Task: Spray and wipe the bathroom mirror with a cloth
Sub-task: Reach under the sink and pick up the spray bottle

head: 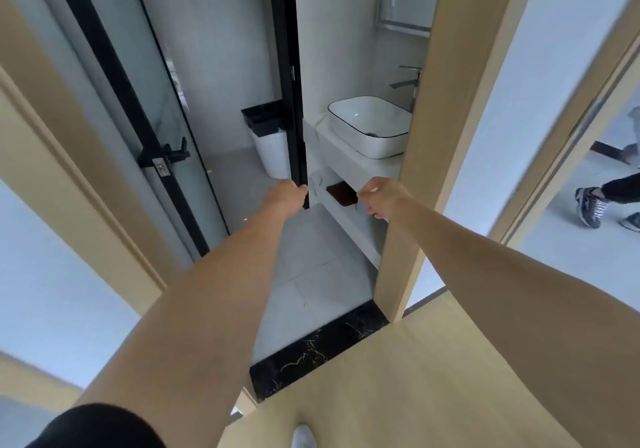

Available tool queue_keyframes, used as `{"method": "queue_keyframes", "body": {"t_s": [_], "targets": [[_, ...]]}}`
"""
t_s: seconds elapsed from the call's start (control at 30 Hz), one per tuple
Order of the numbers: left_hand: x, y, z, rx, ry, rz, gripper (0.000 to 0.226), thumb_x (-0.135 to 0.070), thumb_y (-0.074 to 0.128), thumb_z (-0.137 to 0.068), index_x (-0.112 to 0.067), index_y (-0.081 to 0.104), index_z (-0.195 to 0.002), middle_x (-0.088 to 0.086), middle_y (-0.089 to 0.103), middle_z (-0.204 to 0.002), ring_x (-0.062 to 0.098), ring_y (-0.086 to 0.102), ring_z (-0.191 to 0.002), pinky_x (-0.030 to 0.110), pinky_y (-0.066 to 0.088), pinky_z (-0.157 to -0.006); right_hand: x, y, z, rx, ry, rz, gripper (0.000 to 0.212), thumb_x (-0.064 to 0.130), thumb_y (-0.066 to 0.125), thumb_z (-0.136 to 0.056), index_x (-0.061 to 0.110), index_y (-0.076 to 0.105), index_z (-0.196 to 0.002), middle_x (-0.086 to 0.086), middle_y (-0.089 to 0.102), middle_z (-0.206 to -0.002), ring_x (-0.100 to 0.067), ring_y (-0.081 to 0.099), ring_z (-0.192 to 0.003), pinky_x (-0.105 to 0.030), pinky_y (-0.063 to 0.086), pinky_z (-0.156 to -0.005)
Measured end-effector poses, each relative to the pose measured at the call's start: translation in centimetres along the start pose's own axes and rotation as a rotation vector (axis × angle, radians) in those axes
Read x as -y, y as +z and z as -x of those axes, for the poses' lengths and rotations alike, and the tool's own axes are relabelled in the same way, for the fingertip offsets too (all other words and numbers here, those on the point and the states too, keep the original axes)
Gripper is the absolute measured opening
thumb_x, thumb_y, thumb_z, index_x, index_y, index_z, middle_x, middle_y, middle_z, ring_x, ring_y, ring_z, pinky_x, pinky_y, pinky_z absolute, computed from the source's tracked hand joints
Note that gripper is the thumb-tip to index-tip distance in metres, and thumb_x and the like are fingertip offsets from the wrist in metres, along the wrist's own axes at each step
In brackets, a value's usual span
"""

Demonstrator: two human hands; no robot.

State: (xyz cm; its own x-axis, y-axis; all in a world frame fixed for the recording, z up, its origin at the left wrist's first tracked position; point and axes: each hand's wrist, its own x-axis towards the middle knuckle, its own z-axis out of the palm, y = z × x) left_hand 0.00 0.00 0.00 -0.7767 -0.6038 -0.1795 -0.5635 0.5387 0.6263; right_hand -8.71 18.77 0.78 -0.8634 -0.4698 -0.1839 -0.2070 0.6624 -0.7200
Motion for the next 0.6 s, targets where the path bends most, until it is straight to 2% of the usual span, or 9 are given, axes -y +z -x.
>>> {"method": "queue_keyframes", "body": {"t_s": [0.07,0.1,0.17,0.23,0.3,0.4,0.5,0.6], "targets": [[0.3,0.0,-1.8,-0.004,-0.025,0.014,0.04,-0.034,0.038,-0.103,-0.004,0.057,-0.121,0.016,0.062,-0.118,0.033,0.062,-0.109,0.037,0.05,-0.085,0.4,0.6,-1.7,-0.007,0.03,0.004,0.022,0.03,0.056,-0.097,0.01,0.066,-0.095,-0.014,0.067,-0.096,-0.032,0.07,-0.098,-0.047,0.057,-0.097],[0.6,0.0,-3.0,0.012,-0.03,0.015,0.041,-0.033,0.038,-0.102,-0.002,0.058,-0.121,0.018,0.063,-0.121,0.034,0.062,-0.111,0.036,0.05,-0.084,0.5,0.9,-2.6,-0.003,0.046,0.001,0.026,0.03,0.056,-0.097,0.007,0.067,-0.098,-0.013,0.066,-0.093,-0.033,0.07,-0.099,-0.047,0.057,-0.097],[0.9,0.1,-5.1,0.042,-0.03,0.015,0.041,-0.032,0.038,-0.102,0.0,0.059,-0.116,0.02,0.064,-0.119,0.033,0.063,-0.107,0.034,0.047,-0.077,0.8,1.6,-4.4,-0.001,0.07,0.012,0.032,0.031,0.056,-0.098,0.003,0.068,-0.105,-0.013,0.066,-0.092,-0.033,0.07,-0.099,-0.048,0.057,-0.097],[1.3,-0.2,-7.3,0.057,-0.023,0.016,0.041,-0.032,0.039,-0.103,0.0,0.06,-0.114,0.02,0.065,-0.117,0.03,0.062,-0.099,0.032,0.044,-0.074,1.2,2.2,-6.4,-0.008,0.08,0.011,0.027,0.034,0.057,-0.098,0.01,0.068,-0.102,-0.014,0.07,-0.1,-0.032,0.07,-0.103,-0.047,0.057,-0.097],[1.6,-0.7,-9.3,0.059,-0.017,0.011,0.041,-0.033,0.04,-0.102,0.0,0.059,-0.118,0.02,0.065,-0.118,0.032,0.061,-0.104,0.031,0.043,-0.074,1.8,2.8,-8.3,-0.01,0.096,-0.007,0.018,0.035,0.058,-0.097,0.018,0.065,-0.1,-0.015,0.071,-0.107,-0.03,0.07,-0.104,-0.046,0.058,-0.097],[2.3,-1.2,-12.1,0.057,-0.011,0.007,0.041,-0.03,0.04,-0.102,0.0,0.058,-0.122,0.021,0.064,-0.118,0.036,0.061,-0.109,0.031,0.042,-0.072,2.6,3.4,-11.1,-0.023,0.106,-0.025,0.016,0.036,0.061,-0.095,0.021,0.065,-0.098,-0.015,0.07,-0.11,-0.03,0.07,-0.103,-0.045,0.058,-0.095],[3.1,-1.6,-14.3,0.063,0.001,-0.008,0.042,-0.03,0.039,-0.101,0.003,0.058,-0.12,0.019,0.065,-0.107,0.033,0.06,-0.093,0.029,0.04,-0.064,3.5,3.9,-13.4,-0.023,0.107,-0.001,0.022,0.038,0.062,-0.095,0.019,0.067,-0.103,-0.014,0.07,-0.109,-0.029,0.069,-0.105,-0.045,0.058,-0.095],[3.8,-2.0,-16.3,0.051,0.01,-0.016,0.039,-0.031,0.039,-0.102,0.001,0.06,-0.11,0.016,0.061,-0.102,0.033,0.059,-0.094,0.03,0.039,-0.07,4.5,4.4,-15.5,-0.018,0.109,0.023,0.022,0.039,0.06,-0.096,0.021,0.066,-0.106,-0.012,0.069,-0.11,-0.03,0.067,-0.106,-0.043,0.057,-0.097]]}}
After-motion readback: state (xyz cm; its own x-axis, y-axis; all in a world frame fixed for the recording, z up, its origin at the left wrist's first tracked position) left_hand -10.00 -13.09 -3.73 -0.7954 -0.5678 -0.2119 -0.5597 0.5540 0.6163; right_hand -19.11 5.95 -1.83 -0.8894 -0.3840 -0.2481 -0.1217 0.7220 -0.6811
